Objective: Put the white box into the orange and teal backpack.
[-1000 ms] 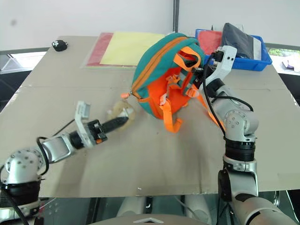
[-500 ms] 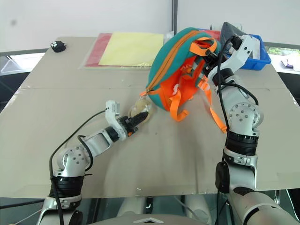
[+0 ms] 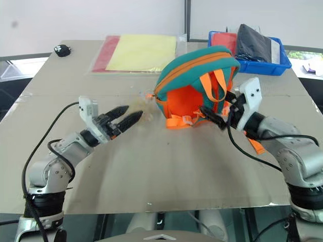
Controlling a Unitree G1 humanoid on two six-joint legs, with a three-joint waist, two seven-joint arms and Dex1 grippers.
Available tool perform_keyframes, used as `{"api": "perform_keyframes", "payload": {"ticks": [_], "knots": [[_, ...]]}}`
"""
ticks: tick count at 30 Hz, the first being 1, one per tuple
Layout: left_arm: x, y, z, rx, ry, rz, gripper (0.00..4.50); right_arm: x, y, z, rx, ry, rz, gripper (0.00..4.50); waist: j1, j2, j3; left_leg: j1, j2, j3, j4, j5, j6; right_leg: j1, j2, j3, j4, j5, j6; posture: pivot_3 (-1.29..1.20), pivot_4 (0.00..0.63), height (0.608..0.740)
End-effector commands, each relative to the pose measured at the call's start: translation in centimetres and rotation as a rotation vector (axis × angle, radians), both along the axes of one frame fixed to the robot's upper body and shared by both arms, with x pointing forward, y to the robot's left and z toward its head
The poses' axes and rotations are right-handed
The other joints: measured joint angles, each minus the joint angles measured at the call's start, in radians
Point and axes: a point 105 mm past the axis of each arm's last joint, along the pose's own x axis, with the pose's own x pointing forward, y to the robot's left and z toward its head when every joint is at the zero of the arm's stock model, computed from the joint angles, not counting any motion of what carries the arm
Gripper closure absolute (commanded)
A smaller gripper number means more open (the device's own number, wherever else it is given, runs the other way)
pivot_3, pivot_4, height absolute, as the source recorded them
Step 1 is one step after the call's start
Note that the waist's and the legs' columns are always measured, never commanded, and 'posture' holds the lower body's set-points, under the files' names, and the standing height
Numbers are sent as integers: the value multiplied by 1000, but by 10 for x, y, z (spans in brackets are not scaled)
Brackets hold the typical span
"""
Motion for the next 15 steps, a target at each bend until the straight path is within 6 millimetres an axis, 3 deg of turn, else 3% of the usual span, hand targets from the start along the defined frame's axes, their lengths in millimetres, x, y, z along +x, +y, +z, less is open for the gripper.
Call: {"api": "perform_keyframes", "payload": {"ticks": [1, 8, 15], "knots": [[-25, 20, -3, 132, -67, -10, 0, -22, -24, 8, -60, -32, 34, 60, 1, 0, 0, 0, 0, 1, 0, 0, 0, 0, 0, 0, 0, -1, -2, 0, 150, 740], [-66, 35, -12, 184, -21, -16, 0, -53, -70, -12, -178, 29, 0, 60, 11, -1, -1, 2, 1, 2, 1, 0, 0, 1, -1, 0, -1, -2, -3, 0, 150, 740], [-81, 46, -21, 212, 48, 13, 0, -62, -109, -42, -270, 85, -99, 60, 9, -2, -1, 6, 2, 6, 1, 0, 0, 3, -1, 3, 0, -2, -2, 0, 150, 740]]}}
